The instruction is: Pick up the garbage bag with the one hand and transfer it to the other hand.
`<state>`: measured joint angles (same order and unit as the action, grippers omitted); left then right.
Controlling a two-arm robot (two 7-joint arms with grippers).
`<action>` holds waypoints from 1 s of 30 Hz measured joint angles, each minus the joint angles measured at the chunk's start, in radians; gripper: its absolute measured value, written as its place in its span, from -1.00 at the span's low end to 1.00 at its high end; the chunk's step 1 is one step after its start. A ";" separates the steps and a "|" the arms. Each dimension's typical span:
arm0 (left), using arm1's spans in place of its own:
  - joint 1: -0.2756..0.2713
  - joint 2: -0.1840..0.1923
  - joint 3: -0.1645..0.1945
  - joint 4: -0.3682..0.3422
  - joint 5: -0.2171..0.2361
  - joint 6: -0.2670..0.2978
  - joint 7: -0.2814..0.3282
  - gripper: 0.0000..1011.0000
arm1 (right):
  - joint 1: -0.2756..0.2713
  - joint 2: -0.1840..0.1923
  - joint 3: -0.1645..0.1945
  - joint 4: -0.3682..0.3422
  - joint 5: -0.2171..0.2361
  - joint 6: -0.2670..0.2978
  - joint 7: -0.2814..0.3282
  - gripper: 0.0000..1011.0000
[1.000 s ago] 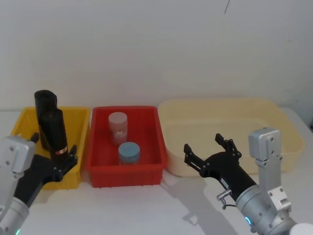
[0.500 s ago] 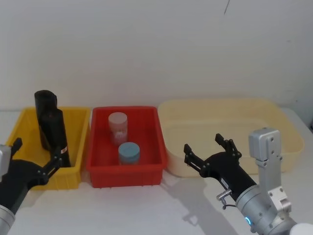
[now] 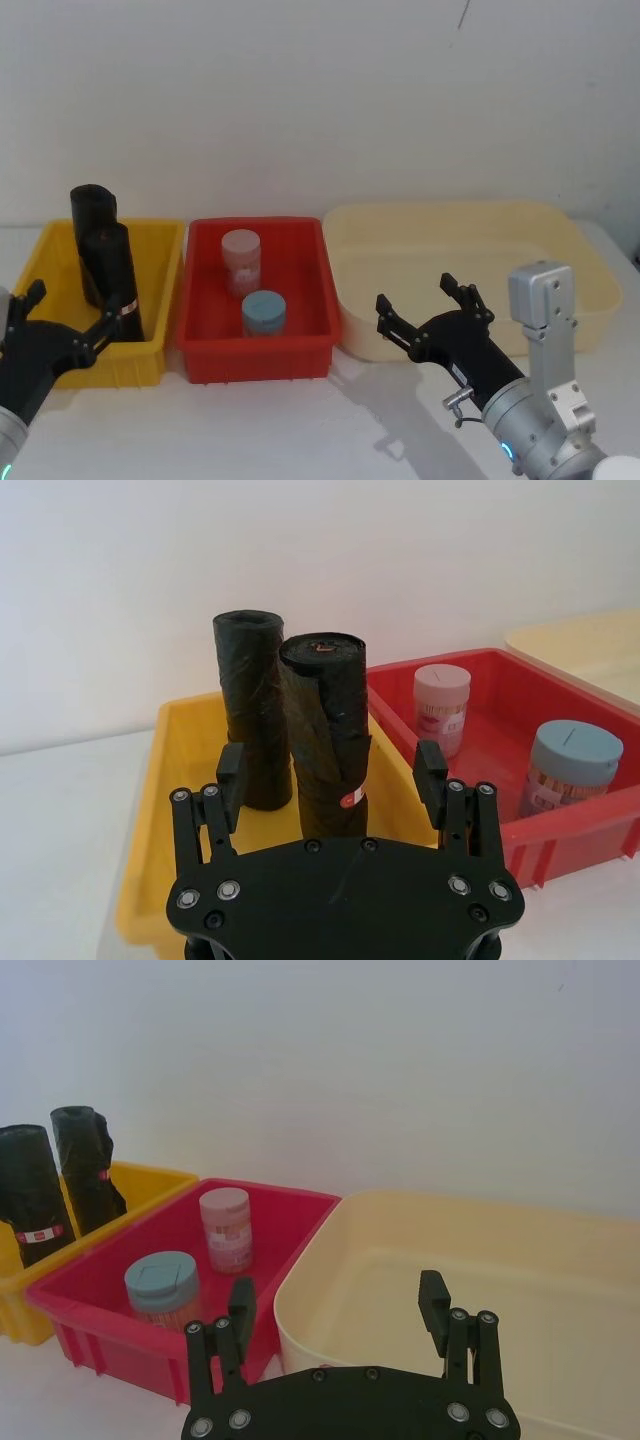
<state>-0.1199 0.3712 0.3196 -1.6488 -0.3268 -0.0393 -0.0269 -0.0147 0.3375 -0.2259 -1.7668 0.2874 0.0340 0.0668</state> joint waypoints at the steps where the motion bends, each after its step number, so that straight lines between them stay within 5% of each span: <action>1: -0.007 -0.003 -0.001 0.009 -0.004 0.000 -0.008 0.98 | 0.000 0.000 0.000 0.000 0.000 0.000 0.000 0.98; 30: -0.180 -0.054 0.000 0.208 -0.043 0.008 -0.148 0.98 | 0.000 0.000 0.000 0.000 0.000 0.000 0.000 0.98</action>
<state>-0.3001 0.3171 0.3194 -1.4407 -0.3701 -0.0310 -0.1750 -0.0146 0.3375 -0.2259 -1.7667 0.2873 0.0341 0.0667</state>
